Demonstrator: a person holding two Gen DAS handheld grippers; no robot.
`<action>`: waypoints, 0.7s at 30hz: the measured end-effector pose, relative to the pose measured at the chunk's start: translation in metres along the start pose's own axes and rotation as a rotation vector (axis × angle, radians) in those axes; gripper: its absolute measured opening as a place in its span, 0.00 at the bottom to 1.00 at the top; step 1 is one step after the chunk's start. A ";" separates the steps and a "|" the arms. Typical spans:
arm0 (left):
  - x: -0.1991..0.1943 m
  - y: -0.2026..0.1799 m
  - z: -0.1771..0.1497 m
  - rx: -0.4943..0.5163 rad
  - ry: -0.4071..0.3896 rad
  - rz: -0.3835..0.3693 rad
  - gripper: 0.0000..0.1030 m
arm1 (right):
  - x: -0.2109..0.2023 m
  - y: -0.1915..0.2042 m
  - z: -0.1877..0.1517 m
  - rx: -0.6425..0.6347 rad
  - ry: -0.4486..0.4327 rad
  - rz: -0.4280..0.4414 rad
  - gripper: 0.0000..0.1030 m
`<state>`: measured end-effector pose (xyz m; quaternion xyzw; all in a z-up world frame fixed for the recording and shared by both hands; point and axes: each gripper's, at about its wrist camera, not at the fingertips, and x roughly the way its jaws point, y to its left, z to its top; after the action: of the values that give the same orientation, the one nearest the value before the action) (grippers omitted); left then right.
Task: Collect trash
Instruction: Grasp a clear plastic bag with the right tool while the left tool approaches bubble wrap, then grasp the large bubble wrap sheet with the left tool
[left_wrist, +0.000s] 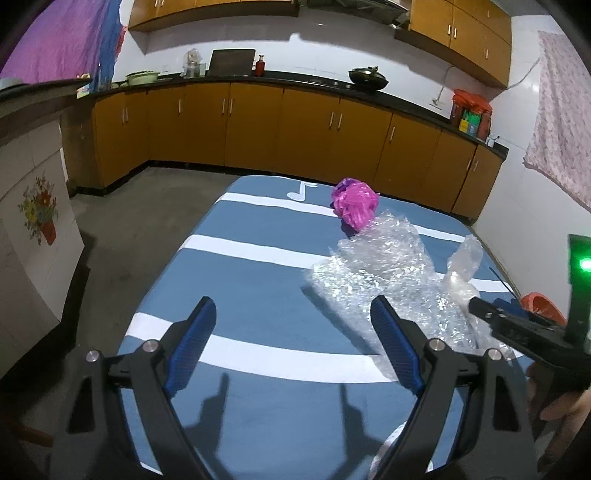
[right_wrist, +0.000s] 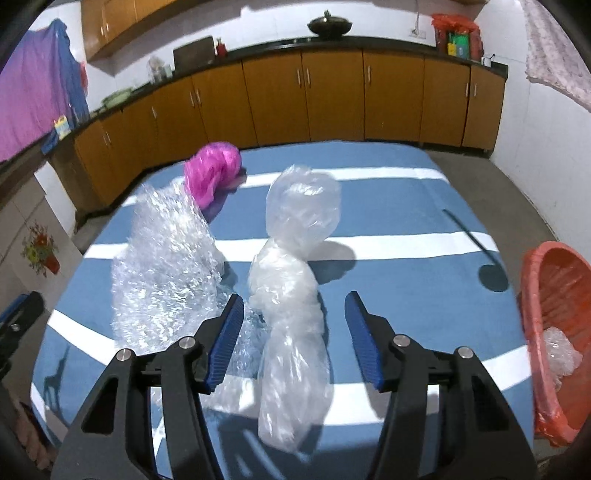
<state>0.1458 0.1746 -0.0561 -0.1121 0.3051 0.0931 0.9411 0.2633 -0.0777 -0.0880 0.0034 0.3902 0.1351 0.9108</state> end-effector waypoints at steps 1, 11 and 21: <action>0.002 0.000 0.000 -0.002 0.003 -0.002 0.82 | 0.004 0.000 0.000 -0.004 0.010 -0.005 0.54; 0.020 -0.019 -0.004 0.004 0.048 -0.081 0.85 | 0.009 -0.014 -0.008 -0.001 0.056 -0.029 0.21; 0.045 -0.068 -0.013 0.041 0.125 -0.168 0.86 | -0.017 -0.053 -0.019 0.056 0.014 -0.097 0.17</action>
<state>0.1911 0.1112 -0.0832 -0.1235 0.3548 0.0005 0.9267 0.2519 -0.1352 -0.0953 0.0093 0.4001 0.0799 0.9129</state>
